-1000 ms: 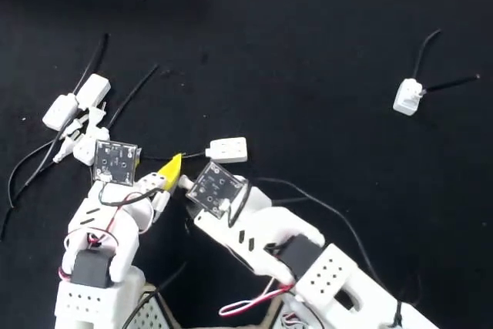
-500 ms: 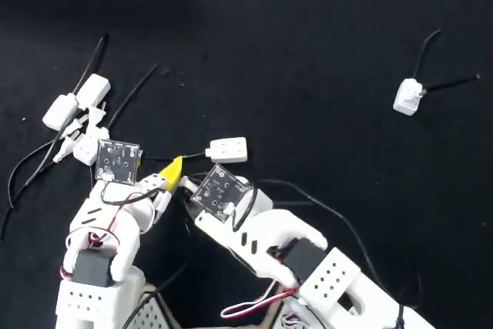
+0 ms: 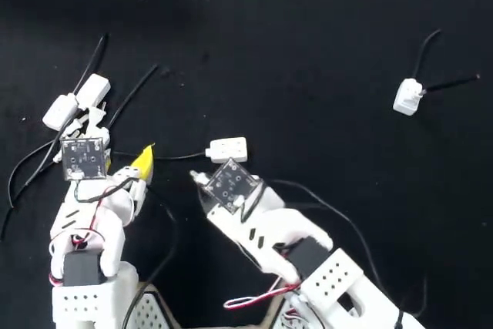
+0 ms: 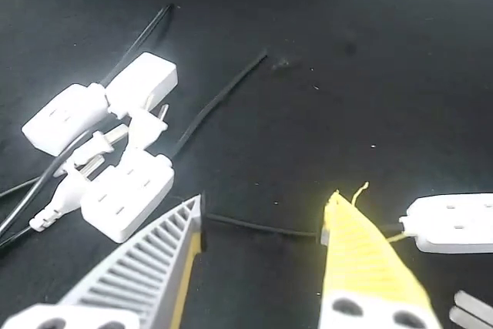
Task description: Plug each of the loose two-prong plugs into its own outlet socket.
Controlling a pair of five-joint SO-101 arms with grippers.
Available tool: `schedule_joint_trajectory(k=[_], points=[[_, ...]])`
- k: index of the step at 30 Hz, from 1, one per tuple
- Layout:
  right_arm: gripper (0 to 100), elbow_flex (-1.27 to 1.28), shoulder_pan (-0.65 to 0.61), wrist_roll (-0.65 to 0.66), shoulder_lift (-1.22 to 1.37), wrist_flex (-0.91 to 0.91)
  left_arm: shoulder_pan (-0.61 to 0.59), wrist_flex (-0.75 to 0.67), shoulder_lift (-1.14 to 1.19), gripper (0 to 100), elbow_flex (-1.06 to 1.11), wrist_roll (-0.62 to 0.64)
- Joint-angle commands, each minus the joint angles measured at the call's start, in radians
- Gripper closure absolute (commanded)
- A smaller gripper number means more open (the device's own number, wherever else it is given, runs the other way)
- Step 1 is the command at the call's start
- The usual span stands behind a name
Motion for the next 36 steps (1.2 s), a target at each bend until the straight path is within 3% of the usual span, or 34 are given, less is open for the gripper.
schedule_joint_trajectory(k=[1, 17, 22, 30, 36], points=[[98.8, -0.153, 0.028, -0.002, 0.071, 0.086, -0.013, -0.003, -0.011, 75, -0.054, 0.017], [98.8, -1.009, 0.313, -0.009, 0.750, 0.672, -0.005, -0.117, -0.011, 75, 0.105, 0.017], [98.8, -1.254, 0.336, -0.012, 0.986, 0.815, 0.038, -0.120, -0.011, 75, 0.127, 0.080], [98.8, -1.650, 0.336, -0.123, 1.377, 1.074, 0.065, -0.120, -0.012, 75, 0.130, 0.037], [98.8, -1.899, 0.334, -0.137, 1.607, 1.206, 0.065, -0.120, -0.012, 75, 0.131, 0.037]])
